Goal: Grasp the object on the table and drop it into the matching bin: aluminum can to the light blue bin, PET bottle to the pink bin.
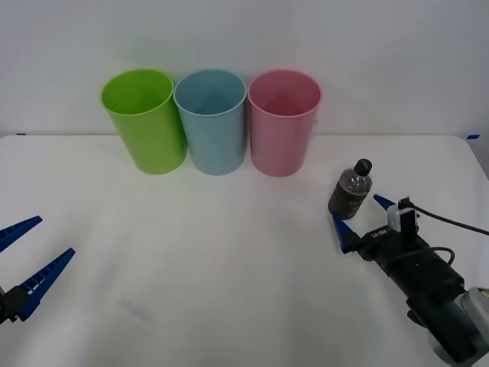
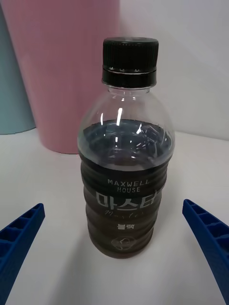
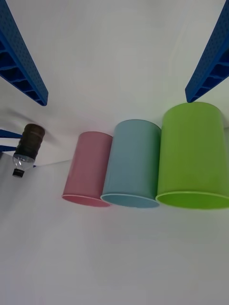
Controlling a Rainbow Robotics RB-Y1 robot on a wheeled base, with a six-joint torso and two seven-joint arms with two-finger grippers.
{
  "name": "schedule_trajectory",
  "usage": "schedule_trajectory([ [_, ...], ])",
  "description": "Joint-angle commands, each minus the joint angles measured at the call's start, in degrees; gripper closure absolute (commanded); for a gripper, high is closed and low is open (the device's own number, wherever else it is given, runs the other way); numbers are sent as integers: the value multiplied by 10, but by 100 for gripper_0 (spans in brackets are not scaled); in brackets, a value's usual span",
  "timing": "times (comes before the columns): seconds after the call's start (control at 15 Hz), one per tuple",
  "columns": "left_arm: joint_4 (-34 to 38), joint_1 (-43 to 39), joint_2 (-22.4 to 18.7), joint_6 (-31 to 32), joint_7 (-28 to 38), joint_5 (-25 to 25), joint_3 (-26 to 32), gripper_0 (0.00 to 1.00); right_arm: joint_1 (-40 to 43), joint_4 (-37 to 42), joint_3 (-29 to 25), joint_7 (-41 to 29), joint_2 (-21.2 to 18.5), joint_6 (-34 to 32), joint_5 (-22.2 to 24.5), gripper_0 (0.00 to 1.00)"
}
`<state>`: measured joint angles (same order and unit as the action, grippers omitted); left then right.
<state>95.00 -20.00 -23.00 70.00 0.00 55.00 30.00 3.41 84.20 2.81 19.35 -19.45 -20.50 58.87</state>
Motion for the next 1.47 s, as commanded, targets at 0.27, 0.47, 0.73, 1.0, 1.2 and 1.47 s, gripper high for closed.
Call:
schedule_trajectory([
  [0.27,0,0,0,0,0,0,0,0,-54,-49,15,2,11,29,0,0],
  [0.47,0,0,0,0,0,0,0,0,-78,-76,16,5,21,35,0,0],
  [0.73,0,0,0,0,0,0,0,0,-112,-111,18,10,27,42,1,0],
  [1.0,0,0,0,0,0,0,0,0,-118,-112,26,11,27,57,1,0],
  [1.2,0,0,0,0,0,0,0,0,-118,-112,26,11,27,58,-1,0],
  [1.47,0,0,0,0,0,0,0,0,-118,-112,26,11,27,58,-3,0],
])
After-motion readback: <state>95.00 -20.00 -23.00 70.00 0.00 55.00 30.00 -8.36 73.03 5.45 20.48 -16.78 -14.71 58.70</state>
